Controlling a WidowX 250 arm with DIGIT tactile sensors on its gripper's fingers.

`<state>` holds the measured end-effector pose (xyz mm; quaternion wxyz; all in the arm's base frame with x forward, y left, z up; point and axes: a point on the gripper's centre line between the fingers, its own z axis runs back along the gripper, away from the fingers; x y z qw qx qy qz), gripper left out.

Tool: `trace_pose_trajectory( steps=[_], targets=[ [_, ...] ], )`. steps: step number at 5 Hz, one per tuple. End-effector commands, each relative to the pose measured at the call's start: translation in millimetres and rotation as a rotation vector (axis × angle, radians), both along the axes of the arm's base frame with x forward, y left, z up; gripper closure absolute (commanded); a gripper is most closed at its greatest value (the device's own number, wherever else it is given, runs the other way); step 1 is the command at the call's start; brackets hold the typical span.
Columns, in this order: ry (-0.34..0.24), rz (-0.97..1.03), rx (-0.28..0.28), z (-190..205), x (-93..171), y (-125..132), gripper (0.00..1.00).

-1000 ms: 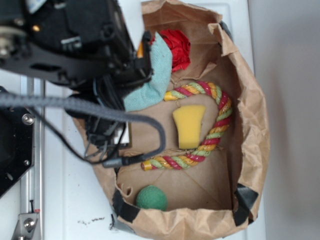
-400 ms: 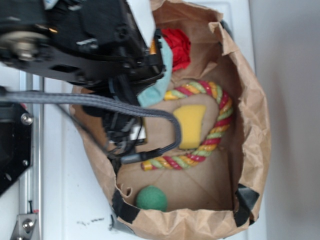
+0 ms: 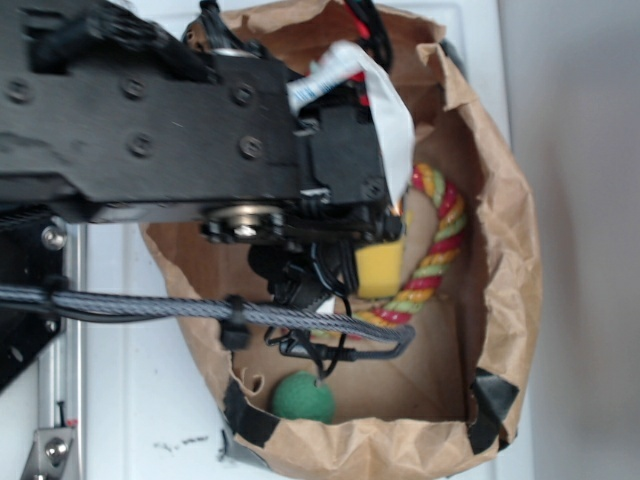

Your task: Grab the green sponge.

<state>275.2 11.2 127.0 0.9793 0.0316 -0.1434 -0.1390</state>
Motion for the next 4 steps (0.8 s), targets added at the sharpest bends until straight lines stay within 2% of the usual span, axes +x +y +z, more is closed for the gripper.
trace_pose_trajectory(
  steps=[1,2,3,4],
  targets=[
    [-0.057,-0.232,0.05,24.4,2.6,-13.9,0.0],
    [-0.057,-0.232,0.05,24.4,2.6,-13.9,0.0],
    [-0.05,-0.48,-0.003,4.7,12.5,-5.9,0.0],
    [-0.08,-0.706,-0.01,-1.1,18.4,-9.8,0.0]
  ],
)
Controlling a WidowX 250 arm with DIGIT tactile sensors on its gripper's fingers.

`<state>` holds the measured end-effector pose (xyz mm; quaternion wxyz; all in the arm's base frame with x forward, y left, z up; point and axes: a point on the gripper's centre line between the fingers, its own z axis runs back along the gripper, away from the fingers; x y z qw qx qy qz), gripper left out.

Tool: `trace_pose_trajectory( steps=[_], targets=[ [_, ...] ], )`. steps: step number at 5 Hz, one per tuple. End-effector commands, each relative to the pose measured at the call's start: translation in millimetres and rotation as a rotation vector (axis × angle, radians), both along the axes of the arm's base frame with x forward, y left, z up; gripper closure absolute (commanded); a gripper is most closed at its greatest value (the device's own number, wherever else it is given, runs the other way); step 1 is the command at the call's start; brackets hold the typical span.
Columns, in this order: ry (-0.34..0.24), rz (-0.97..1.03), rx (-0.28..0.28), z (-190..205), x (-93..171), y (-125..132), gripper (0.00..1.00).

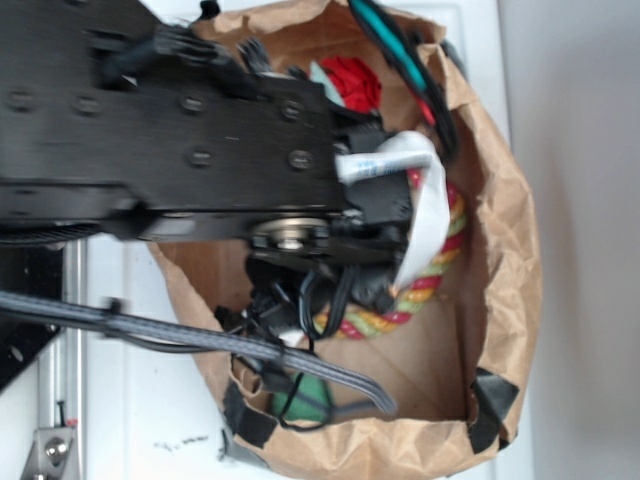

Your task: Grab the green sponge.

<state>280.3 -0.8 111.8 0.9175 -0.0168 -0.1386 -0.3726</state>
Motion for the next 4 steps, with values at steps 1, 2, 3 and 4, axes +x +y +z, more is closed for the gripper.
trace_pose_trajectory(
  steps=[1,2,3,4],
  targets=[
    [-0.13,-0.335,-0.034,15.6,23.7,-2.4,0.0],
    [-0.134,-0.387,-0.046,15.5,28.3,-4.2,0.0],
    [-0.136,-0.382,-0.044,11.2,34.8,7.8,0.0],
    [-0.132,-0.387,-0.007,6.4,41.1,18.5,0.0]
  ],
)
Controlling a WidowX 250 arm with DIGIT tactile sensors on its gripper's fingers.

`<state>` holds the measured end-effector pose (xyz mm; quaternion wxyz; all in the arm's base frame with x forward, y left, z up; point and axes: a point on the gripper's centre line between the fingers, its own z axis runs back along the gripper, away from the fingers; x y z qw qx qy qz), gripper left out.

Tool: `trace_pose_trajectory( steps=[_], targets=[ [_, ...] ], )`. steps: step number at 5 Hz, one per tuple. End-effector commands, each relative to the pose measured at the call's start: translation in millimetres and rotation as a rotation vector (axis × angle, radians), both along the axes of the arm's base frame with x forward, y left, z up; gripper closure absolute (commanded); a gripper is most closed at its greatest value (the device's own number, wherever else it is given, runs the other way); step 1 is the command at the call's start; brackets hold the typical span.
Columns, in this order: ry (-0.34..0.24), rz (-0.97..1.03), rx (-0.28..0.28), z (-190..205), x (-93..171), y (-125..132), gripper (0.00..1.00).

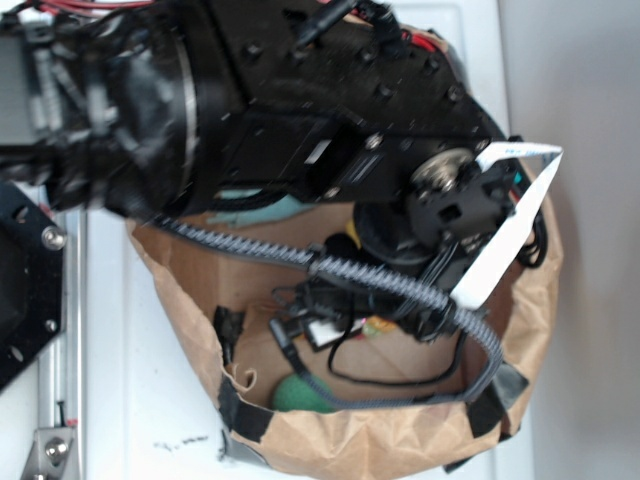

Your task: Grab the green sponge.

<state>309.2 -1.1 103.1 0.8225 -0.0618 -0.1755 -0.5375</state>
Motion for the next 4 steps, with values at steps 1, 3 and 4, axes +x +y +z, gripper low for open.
trace_pose_trajectory(
  steps=[1,3,4],
  targets=[
    [-0.042,0.049,0.085,-3.0,5.3,44.9,0.0],
    [-0.047,0.006,0.11,-15.3,-0.1,46.2,0.0],
    [0.006,0.005,0.096,-31.5,-13.2,46.9,0.0]
  ],
)
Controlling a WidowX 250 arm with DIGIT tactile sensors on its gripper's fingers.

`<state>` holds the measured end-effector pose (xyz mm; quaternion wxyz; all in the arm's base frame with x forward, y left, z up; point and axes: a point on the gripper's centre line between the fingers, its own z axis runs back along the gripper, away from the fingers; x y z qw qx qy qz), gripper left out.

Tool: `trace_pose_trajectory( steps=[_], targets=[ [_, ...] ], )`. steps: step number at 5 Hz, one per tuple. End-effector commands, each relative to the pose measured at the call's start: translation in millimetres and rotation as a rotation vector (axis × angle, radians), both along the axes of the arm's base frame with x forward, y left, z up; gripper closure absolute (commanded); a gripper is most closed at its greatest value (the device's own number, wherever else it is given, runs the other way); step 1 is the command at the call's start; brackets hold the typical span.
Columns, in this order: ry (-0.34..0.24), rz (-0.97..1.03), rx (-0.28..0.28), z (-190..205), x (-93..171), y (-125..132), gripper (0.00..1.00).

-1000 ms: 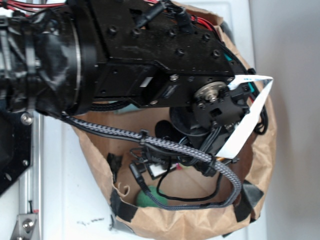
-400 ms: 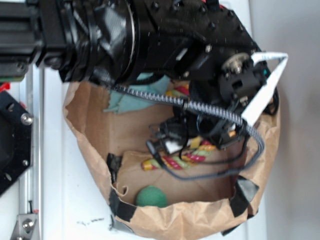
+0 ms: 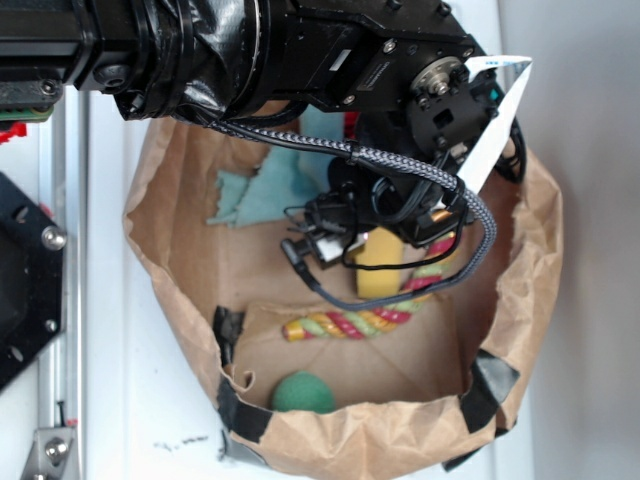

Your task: Grab the green sponge.

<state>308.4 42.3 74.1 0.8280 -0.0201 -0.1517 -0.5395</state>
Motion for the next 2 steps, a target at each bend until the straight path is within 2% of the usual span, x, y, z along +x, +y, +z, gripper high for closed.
trace_pose_trajectory(
  steps=[1,2],
  targets=[
    [0.01,-0.077,-0.012,-1.6,-14.4,-16.1,0.0],
    [-0.003,-0.099,-0.022,3.3,-14.0,-26.3,0.0]
  ],
)
